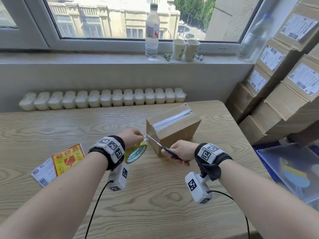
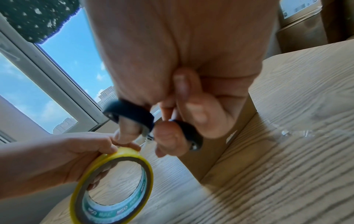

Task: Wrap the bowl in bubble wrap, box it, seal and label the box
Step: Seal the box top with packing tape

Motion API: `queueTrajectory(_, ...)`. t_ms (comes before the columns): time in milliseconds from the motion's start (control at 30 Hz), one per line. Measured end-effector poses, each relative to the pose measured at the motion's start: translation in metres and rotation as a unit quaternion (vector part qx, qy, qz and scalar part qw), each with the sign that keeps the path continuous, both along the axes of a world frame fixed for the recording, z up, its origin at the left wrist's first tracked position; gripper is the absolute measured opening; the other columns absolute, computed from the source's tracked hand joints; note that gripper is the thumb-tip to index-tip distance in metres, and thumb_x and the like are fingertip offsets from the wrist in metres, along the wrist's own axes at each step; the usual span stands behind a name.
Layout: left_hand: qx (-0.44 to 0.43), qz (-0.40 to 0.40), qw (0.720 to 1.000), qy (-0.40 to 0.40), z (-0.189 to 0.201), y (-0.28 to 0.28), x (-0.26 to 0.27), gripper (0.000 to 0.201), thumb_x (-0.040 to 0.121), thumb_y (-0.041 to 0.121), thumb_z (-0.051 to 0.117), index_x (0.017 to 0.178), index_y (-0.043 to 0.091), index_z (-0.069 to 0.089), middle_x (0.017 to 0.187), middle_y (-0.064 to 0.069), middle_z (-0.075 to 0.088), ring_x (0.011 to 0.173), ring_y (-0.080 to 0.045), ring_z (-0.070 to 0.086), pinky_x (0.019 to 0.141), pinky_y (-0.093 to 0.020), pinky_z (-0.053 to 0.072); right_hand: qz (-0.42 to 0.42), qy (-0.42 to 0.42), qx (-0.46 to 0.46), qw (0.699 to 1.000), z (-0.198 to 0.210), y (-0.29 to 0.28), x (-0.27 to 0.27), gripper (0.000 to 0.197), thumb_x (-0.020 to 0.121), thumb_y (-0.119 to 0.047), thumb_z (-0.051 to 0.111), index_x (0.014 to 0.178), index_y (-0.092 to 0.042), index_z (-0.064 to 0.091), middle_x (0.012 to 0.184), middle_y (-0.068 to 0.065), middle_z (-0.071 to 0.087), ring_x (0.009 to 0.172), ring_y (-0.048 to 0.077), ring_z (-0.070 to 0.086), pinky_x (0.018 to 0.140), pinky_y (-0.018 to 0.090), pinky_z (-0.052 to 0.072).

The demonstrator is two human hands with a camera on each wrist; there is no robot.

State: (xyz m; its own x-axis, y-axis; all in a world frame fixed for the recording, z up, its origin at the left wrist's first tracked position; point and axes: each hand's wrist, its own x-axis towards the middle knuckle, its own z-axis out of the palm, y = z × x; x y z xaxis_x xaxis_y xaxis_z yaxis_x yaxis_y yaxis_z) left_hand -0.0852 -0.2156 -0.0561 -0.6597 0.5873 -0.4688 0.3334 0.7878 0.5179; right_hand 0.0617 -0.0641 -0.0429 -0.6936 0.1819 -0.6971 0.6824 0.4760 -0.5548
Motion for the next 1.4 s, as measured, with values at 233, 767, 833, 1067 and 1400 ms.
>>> queueTrajectory(233, -0.046, -0.017, 0.999, -0.002, -0.006, -0.003, -0.003, 0.022, 0.090, 0.025, 0.053, 0.106, 0.018, 0.065, 0.098, 0.000, 0.064, 0.087, -0.015, 0.058, 0.074, -0.027, 0.049, 0.036, -0.034, 0.038, 0.998, -0.004, 0.004, -0.003, 0.041, 0.086, -0.053, 0.060, 0.063, -0.018, 0.058, 0.052, -0.001, 0.047, 0.047, 0.016, 0.039, 0.041, 0.021, 0.035)
queueTrajectory(767, -0.009, 0.106, 0.991, 0.077, -0.027, -0.010, -0.020, 0.008, 0.080, 0.028, 0.065, 0.080, 0.023, 0.059, 0.078, 0.006, 0.058, 0.080, -0.017, 0.057, 0.066, -0.027, 0.042, 0.052, -0.156, 0.260, 0.952, -0.012, 0.058, 0.019, 0.032, 0.081, -0.041, 0.053, 0.060, -0.018, 0.060, 0.043, -0.005, 0.059, 0.049, 0.012, 0.053, 0.056, 0.020, 0.045)
queueTrajectory(833, -0.003, 0.111, 0.989, 0.098, -0.030, -0.005, -0.022, 0.012, 0.079, 0.031, 0.065, 0.077, 0.027, 0.054, 0.078, 0.005, 0.056, 0.081, -0.019, 0.056, 0.069, -0.029, 0.043, 0.028, -0.138, 0.289, 0.947, -0.016, 0.069, 0.022, 0.030, 0.079, -0.040, 0.058, 0.066, -0.014, 0.060, 0.054, -0.002, 0.062, 0.060, 0.018, 0.059, 0.062, 0.022, 0.047)
queueTrajectory(1067, -0.038, 0.033, 0.985, 0.162, -0.042, 0.011, -0.029, 0.009, 0.082, 0.019, 0.064, 0.081, 0.023, 0.056, 0.096, 0.000, 0.054, 0.094, -0.021, 0.055, 0.078, -0.030, 0.043, 0.007, -0.140, 0.298, 0.944, -0.033, 0.082, 0.020, 0.022, 0.083, -0.028, 0.065, 0.081, -0.007, 0.065, 0.074, 0.009, 0.063, 0.078, 0.027, 0.067, 0.070, 0.031, 0.055)
queueTrajectory(1400, 0.199, 0.246, 0.936, -0.155, -0.017, 0.051, -0.019, 0.030, 0.093, 0.019, 0.045, 0.066, 0.008, 0.050, 0.059, -0.011, 0.057, 0.045, -0.021, 0.053, 0.045, -0.024, 0.042, -0.263, 0.132, 0.295, 0.909, -0.017, 0.111, -0.028, 0.028, 0.085, -0.008, 0.050, 0.111, -0.016, 0.057, 0.111, 0.007, 0.064, 0.107, 0.029, 0.056, 0.082, 0.028, 0.037)
